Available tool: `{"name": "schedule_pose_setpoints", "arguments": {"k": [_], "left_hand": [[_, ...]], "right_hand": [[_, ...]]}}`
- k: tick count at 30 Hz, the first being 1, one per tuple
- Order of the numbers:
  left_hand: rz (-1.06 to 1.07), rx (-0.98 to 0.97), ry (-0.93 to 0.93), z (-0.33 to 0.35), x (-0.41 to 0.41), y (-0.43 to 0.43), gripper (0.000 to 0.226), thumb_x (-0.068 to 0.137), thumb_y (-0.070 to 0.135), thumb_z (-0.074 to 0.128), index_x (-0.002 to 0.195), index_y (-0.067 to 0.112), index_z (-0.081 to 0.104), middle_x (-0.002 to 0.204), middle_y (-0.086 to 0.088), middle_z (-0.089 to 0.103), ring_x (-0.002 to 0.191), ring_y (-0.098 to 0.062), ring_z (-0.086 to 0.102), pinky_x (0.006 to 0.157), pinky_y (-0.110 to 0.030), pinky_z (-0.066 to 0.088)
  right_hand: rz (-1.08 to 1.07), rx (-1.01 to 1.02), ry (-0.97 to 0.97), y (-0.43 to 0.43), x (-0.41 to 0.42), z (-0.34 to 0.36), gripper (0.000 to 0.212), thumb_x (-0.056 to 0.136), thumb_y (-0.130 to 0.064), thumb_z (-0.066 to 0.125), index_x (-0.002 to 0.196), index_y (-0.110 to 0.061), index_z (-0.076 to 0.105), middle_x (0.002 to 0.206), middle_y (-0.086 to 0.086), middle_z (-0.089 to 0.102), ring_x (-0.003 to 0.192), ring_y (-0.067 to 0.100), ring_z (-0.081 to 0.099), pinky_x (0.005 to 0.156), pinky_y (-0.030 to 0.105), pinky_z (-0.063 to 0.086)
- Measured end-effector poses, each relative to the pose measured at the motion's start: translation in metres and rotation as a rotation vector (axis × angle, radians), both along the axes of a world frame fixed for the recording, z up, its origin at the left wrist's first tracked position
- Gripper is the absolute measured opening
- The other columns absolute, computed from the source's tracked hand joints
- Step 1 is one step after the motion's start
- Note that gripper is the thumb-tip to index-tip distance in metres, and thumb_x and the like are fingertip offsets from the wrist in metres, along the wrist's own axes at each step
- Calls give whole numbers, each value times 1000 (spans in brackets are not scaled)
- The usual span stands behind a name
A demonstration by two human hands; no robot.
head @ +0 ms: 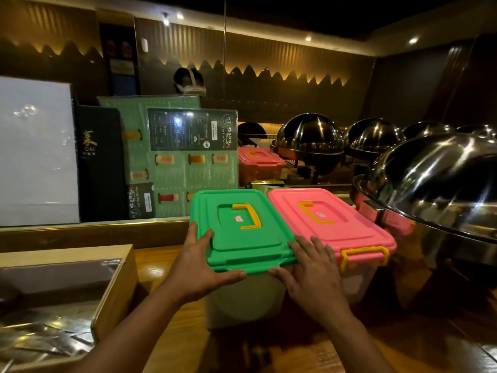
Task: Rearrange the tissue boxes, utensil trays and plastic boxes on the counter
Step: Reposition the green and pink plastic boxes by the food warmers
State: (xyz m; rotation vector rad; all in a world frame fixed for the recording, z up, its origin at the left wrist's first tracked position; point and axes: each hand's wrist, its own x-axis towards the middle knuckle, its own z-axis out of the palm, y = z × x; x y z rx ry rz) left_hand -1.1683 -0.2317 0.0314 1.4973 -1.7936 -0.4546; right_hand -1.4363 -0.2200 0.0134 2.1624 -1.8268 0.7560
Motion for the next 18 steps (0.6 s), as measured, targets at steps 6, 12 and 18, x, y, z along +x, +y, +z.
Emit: {"name": "schedule_pose_setpoints", "arguments": {"k": [6, 12, 18], "left_hand": [[-11, 37, 10, 2, 1, 3, 147, 38, 83, 79, 157, 15, 24, 166, 11, -8, 148, -17, 23, 113, -27, 33], [-52, 82, 1, 6, 7, 5, 144, 42, 86, 76, 158, 20, 21, 166, 12, -9, 150, -19, 21, 118, -38, 33], [-115, 13, -125, 5, 51, 31, 109, 74, 65, 73, 158, 31, 12, 165, 7, 18, 149, -12, 22, 118, -31, 24]], "right_hand": [[0, -10, -14, -1, 0, -2, 95, 81, -90, 23, 141, -22, 53, 153, -3, 46, 148, 25, 28, 122, 48, 14], [19, -2, -48, 2, -1, 2, 99, 78, -91, 25, 140, -21, 55, 153, -1, 47, 148, 25, 29, 122, 48, 14], [-59, 45, -94, 9, 11, 8, 95, 74, -82, 41, 137, -12, 57, 145, 12, 54, 139, 34, 42, 115, 51, 31]]}}
